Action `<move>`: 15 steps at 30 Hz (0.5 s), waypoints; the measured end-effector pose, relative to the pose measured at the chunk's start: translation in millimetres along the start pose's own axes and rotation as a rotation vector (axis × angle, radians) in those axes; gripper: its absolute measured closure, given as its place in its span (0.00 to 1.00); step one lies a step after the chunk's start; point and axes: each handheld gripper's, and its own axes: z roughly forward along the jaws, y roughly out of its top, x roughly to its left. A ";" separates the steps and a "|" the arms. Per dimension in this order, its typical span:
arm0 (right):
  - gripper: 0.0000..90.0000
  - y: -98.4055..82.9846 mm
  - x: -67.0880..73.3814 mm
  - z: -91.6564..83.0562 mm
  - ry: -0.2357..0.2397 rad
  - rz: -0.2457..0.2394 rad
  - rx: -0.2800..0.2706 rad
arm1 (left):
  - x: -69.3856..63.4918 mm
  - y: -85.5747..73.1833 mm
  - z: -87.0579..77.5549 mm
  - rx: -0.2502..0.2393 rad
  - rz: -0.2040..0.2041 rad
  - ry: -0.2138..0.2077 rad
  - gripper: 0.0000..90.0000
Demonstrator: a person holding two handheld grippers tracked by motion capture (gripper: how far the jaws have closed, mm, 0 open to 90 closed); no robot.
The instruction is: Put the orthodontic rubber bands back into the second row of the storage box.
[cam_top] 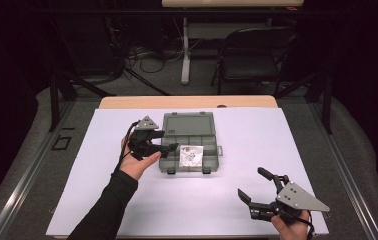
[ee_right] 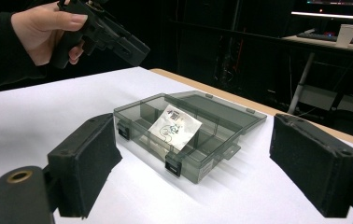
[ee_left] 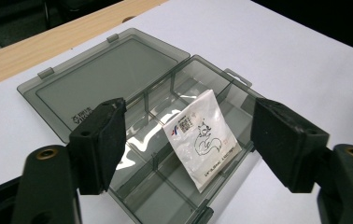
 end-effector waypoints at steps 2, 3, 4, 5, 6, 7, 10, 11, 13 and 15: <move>0.16 -0.1 0.0 0.2 0.002 0.001 -0.001 | 1.1 -1.4 -0.5 -0.006 -0.010 0.000 0.26; 0.16 -0.1 -0.3 -0.1 0.006 0.000 0.007 | 2.3 -2.2 -0.6 -0.017 -0.022 -0.005 0.23; 0.16 -0.3 -0.4 0.0 0.006 0.000 0.008 | 3.0 -2.5 -0.5 -0.024 -0.033 -0.010 0.20; 0.16 -0.6 -0.2 0.5 0.004 0.005 0.001 | 3.0 -3.4 0.0 -0.026 -0.037 0.002 0.18; 0.16 -1.1 -0.5 1.0 0.003 0.004 -0.005 | 2.7 -3.7 -0.2 -0.014 -0.024 0.012 0.16; 0.16 -0.9 -0.8 0.2 0.006 0.004 0.006 | 2.0 -4.2 -0.2 -0.014 -0.012 0.023 0.15; 0.16 -1.2 -1.1 -0.1 0.000 0.007 0.003 | 1.3 -5.7 -0.3 -0.026 -0.014 0.020 0.11; 0.16 -1.2 -1.1 -0.2 -0.001 0.007 0.002 | 0.9 -5.9 -0.5 -0.023 -0.010 0.028 0.10; 0.16 -1.0 -1.4 -0.3 0.000 0.005 0.005 | -0.3 -7.0 -0.9 -0.029 -0.003 0.040 0.08; 0.16 -1.0 -1.0 0.0 0.001 0.008 0.006 | -0.5 -7.9 -2.3 -0.036 -0.001 0.037 0.05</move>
